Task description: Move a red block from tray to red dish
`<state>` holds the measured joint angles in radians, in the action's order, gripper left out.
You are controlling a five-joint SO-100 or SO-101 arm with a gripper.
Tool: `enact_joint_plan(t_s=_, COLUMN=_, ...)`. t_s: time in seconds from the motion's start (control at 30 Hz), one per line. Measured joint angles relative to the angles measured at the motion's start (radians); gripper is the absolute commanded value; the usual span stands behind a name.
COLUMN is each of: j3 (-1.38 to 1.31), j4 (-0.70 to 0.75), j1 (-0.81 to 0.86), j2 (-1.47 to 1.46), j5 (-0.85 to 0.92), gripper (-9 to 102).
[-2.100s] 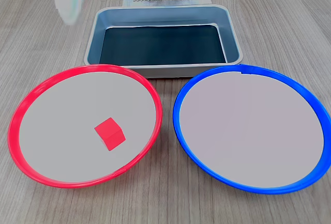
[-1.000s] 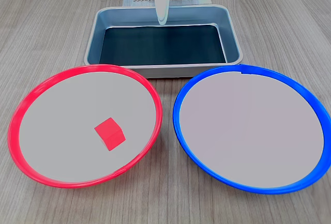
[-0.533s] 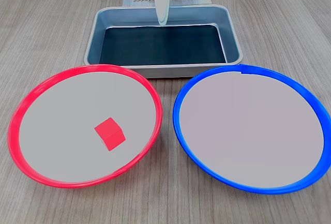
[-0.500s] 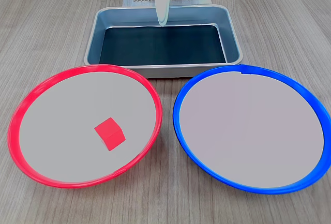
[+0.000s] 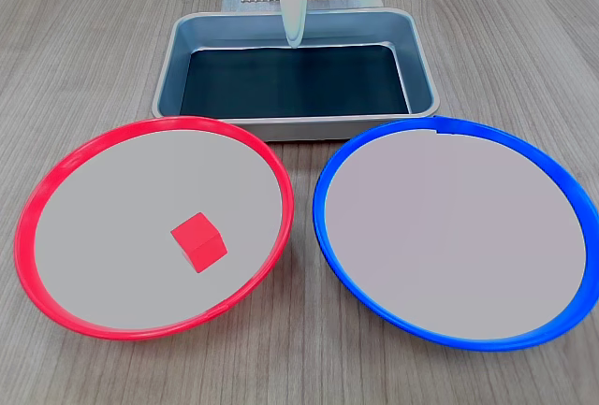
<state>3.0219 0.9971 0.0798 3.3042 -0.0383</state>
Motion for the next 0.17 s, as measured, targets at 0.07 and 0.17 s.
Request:
enact_joint_plan(t_s=0.07, j3=0.000, j4=0.000, j1=0.000, j2=0.000, j5=0.000, gripper=0)
enact_joint_plan(t_s=0.17, j3=0.000, j4=0.000, j1=0.000, j2=0.000, j5=0.000, gripper=0)
